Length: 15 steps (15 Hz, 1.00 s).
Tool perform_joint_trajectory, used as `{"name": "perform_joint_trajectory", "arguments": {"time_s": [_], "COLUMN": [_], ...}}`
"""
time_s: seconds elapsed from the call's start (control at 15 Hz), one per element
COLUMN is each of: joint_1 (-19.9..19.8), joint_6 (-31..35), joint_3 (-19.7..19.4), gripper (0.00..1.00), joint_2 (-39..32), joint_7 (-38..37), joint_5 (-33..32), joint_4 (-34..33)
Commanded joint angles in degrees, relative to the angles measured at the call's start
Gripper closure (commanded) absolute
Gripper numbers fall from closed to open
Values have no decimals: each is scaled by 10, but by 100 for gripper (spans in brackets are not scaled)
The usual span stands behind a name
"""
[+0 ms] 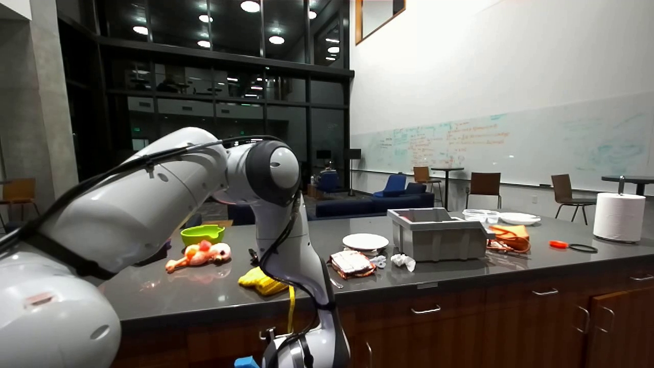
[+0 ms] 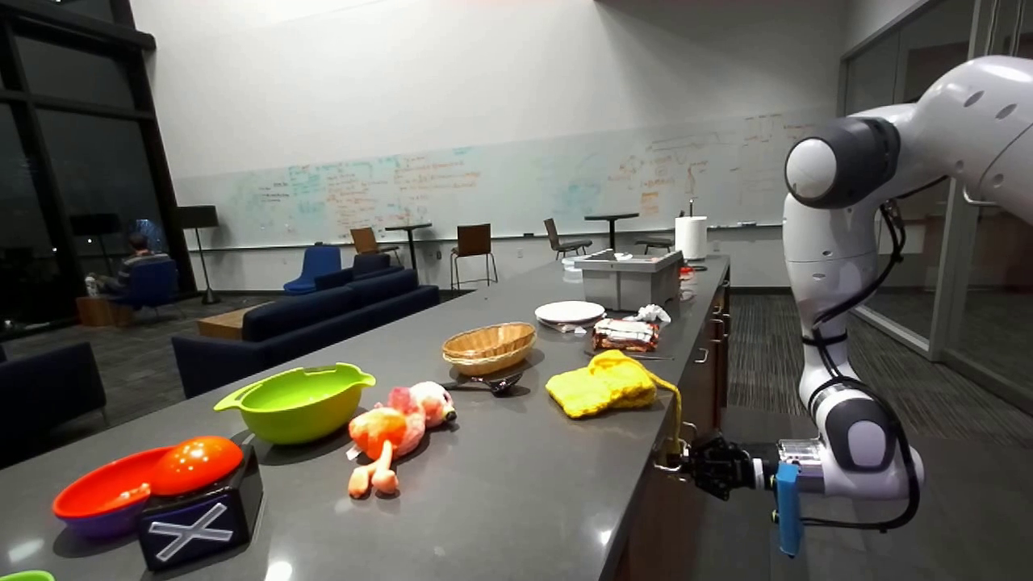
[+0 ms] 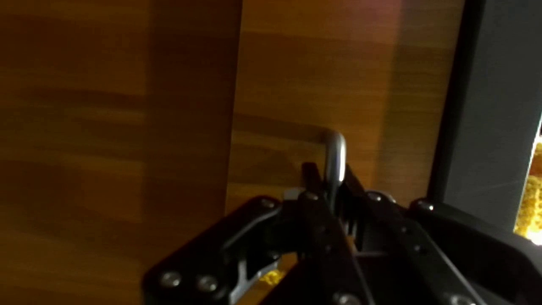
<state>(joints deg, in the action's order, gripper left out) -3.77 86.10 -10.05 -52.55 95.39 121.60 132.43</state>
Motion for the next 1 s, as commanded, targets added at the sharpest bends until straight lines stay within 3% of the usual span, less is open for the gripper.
{"name": "perform_joint_trajectory", "arguments": {"time_s": [0.0, 0.93], "joint_1": [2, -11], "joint_6": [-10, -31], "joint_3": [-2, -27], "gripper": [97, 97], "joint_2": [10, 0], "joint_7": [1, 5], "joint_5": [8, -19], "joint_4": [9, 26]}}
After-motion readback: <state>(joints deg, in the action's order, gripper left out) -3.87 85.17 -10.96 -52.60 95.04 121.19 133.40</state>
